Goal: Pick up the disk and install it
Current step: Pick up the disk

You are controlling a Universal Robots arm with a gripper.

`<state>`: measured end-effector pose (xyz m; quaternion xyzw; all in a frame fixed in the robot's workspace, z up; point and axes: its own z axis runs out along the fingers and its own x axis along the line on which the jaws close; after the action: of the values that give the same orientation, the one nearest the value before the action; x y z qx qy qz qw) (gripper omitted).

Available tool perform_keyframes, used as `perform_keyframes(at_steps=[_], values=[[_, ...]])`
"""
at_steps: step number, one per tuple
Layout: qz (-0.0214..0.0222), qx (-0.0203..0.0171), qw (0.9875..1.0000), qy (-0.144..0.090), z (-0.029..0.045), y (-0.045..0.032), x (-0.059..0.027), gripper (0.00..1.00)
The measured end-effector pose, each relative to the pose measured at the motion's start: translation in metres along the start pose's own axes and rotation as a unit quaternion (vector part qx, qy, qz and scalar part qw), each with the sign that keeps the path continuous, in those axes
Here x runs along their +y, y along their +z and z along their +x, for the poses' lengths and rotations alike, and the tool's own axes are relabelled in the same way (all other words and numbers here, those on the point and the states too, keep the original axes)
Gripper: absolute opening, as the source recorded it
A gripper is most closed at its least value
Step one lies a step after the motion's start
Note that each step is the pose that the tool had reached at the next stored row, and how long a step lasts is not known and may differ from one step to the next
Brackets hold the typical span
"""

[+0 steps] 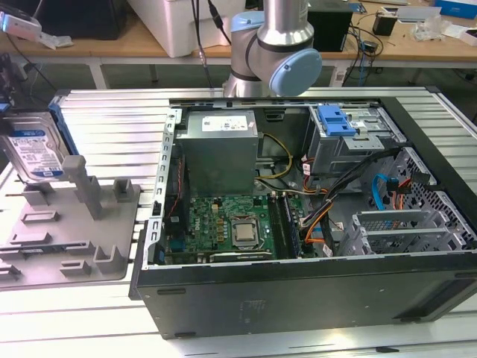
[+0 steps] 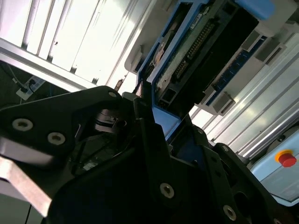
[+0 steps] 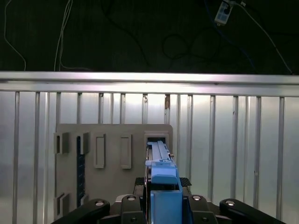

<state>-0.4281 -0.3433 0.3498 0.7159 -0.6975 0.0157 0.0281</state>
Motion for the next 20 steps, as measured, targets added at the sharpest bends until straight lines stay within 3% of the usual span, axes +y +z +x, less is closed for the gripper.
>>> perform_keyframes(at_steps=[20], values=[[0.0000, 0.0000, 1.0000, 0.000, 0.0023, -0.0398, 0.0007, 0.37]])
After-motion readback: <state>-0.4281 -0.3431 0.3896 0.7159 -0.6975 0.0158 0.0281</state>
